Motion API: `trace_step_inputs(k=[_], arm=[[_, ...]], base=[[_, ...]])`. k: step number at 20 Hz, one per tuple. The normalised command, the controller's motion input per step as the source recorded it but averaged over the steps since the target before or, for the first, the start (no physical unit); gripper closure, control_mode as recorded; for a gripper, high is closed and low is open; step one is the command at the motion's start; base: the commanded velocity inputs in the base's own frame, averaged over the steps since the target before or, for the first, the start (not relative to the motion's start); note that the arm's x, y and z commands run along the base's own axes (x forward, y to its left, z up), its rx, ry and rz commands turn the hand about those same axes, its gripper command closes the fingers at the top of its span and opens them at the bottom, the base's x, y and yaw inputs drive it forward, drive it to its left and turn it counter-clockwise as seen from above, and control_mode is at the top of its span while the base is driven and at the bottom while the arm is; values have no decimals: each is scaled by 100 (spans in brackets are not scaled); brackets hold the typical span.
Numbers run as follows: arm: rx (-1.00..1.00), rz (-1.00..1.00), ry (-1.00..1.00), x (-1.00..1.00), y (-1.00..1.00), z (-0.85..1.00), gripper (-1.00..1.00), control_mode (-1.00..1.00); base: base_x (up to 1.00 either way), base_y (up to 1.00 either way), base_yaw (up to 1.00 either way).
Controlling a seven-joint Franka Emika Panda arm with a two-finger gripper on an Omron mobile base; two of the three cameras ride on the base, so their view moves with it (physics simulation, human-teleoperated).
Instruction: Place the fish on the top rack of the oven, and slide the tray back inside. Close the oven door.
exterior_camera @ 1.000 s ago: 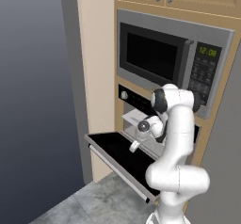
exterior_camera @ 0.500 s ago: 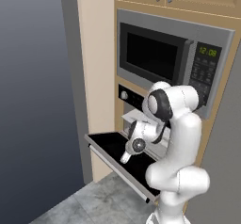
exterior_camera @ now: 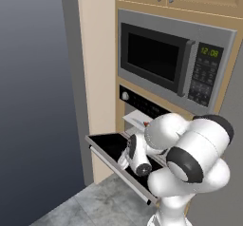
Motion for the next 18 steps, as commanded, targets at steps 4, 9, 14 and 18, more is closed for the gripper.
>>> trace_step_inputs(k=[4, 9, 14, 18], arm=[[0, 2, -6, -7, 35, 100, -100, -100], [-6, 0, 6, -19, 37, 100, -100, -100], [-27, 0, 24, -45, 65, 77, -100, -100], [-48, 4, 26, -69, 74, 21, -100, -100]], base=[[0, 0, 0], [0, 0, 0], [0, 0, 0], [0, 0, 0]])
